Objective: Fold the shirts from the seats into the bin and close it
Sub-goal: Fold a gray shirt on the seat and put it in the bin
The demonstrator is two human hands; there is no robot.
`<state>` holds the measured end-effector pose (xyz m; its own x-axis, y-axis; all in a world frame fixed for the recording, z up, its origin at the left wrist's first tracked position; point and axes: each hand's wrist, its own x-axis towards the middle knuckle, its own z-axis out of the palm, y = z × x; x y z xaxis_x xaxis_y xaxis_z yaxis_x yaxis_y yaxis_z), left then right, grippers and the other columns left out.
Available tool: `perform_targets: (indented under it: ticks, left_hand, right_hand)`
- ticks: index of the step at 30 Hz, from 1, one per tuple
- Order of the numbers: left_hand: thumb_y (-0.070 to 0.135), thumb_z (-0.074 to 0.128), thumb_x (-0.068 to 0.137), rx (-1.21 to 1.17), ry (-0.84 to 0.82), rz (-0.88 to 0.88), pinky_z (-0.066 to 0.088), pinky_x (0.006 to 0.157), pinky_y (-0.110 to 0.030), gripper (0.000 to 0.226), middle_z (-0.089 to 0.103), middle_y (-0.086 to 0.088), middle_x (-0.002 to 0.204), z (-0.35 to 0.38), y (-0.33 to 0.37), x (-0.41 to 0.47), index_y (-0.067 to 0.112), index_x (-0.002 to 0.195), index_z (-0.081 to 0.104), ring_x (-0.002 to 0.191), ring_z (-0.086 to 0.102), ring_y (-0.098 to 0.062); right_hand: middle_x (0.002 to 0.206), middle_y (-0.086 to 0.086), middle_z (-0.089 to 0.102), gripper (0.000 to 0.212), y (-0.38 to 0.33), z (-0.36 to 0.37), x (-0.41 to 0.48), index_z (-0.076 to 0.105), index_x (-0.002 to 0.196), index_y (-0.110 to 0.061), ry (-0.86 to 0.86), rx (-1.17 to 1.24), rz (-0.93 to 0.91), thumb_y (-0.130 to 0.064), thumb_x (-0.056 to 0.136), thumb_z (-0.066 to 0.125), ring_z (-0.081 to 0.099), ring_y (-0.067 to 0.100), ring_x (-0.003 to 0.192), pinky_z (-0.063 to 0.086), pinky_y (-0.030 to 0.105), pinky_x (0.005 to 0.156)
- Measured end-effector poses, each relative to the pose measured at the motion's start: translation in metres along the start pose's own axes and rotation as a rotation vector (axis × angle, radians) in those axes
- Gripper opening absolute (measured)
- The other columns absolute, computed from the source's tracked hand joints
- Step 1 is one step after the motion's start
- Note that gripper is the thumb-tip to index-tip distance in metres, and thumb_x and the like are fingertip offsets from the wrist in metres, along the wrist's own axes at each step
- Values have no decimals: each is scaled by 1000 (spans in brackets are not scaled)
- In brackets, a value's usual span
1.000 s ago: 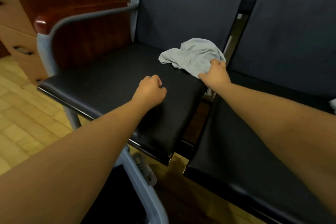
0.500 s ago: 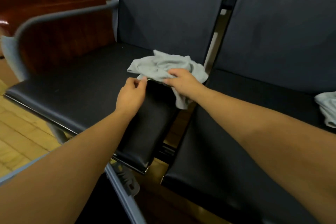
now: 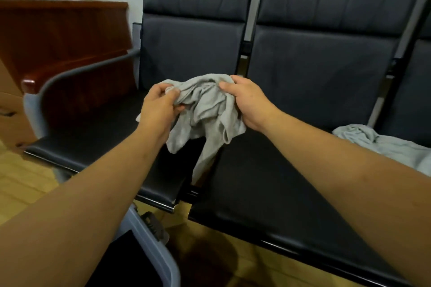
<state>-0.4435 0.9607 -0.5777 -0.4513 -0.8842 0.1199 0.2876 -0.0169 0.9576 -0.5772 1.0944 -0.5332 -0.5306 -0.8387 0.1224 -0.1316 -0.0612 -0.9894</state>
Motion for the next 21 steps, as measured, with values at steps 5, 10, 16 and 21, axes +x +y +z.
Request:
perform_targets:
  ticks: [5,10,16,21]
  left_hand:
    - [14,61,93,-39,-222,128,49,68,-26,8,62,1,85,55,57,-40,20,88,60,76,59,-12]
    - [33,80,76,152,-545,3,57,77,-30,46,70,3,112,87,60,-94,29,119,63,92,70,-13]
    - [8,67,92,236,-649,-210,56,90,-37,27,73,-12,114,99,-9,-149,9,119,70,107,68,-26]
    - [3,56,94,174,-607,-309,53,99,-38,24,74,-12,111,107,-19,-159,3,113,72,110,67,-27]
  right_hand:
    - [112,17,73,27,-46,-46,-58,66,120,-3,130,138,-40,-15,101,51,71,30,102,58,45,91]
    - [115,17,72,34,-48,-96,-117,68,122,-5,180,319,127,-24,95,57,69,35,107,54,53,95]
    - [112,19,72,33,12,-131,-171,71,114,-2,193,179,416,-22,91,60,69,35,106,50,54,101]
    - [122,9,66,34,29,-152,-197,67,116,-22,106,-171,360,-29,85,76,65,23,111,50,50,103]
